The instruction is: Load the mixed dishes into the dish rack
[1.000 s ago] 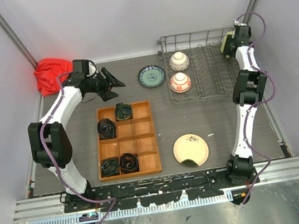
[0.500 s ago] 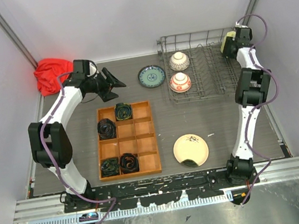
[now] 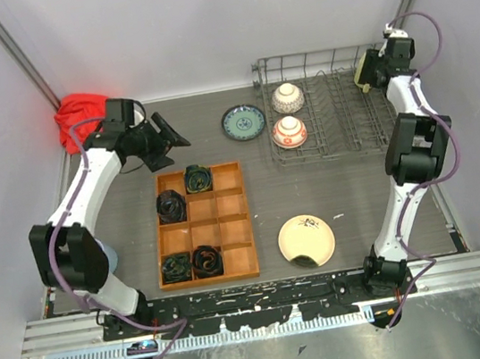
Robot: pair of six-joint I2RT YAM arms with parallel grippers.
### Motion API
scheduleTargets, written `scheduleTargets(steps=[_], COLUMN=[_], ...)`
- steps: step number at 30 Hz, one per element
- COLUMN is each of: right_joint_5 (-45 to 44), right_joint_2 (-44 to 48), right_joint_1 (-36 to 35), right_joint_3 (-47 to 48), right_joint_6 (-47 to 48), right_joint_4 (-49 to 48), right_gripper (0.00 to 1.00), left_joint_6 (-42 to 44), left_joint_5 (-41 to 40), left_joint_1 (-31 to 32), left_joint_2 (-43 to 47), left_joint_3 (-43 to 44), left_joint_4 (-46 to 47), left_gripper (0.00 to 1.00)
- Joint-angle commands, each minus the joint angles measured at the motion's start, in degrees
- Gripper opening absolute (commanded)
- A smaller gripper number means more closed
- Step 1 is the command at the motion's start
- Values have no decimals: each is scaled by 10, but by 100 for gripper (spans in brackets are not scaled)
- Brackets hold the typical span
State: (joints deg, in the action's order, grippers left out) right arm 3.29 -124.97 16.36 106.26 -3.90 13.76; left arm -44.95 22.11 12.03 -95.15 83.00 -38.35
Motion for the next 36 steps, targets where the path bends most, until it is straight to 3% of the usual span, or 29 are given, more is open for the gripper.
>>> scheduleTargets(steps=[1,7,9,13,19,26,31,36], right_joint_5=[14,33,51,86,118,149,154,158], right_joint_2=[93,167,181,194,199,174,142,118], right_joint_1=[2,2,-1,-14,-37,-69,-111,-138], right_joint_3=[-29,-73,-73,-59,-52,-27,12,33], right_joint_6=[-12,-60,-84,-114,-138,-168,-171,-171], right_joint_4=[-42,-69,-76,-83,-98,-112,-109,-109], right_gripper=[65,65,65,65,65,65,65,65], left_joint_6=[12,-37,-52,3,84,69,78,99], left_joint_5=[-122,-228,-256,-289,-301,-353,-339,-287], left_joint_1=[-16,-99,-131,-169,-222,-280,-359,-381], left_joint_2=[95,193,239,285,315,329,301,292], left_joint_3=[-24,-57,-72,-70,-120,-183,-209,-248], left_joint_4=[-82,-199,-218,-248,-293,-292,-258,-227], left_gripper=[79,87,94,99,99,100,99,88])
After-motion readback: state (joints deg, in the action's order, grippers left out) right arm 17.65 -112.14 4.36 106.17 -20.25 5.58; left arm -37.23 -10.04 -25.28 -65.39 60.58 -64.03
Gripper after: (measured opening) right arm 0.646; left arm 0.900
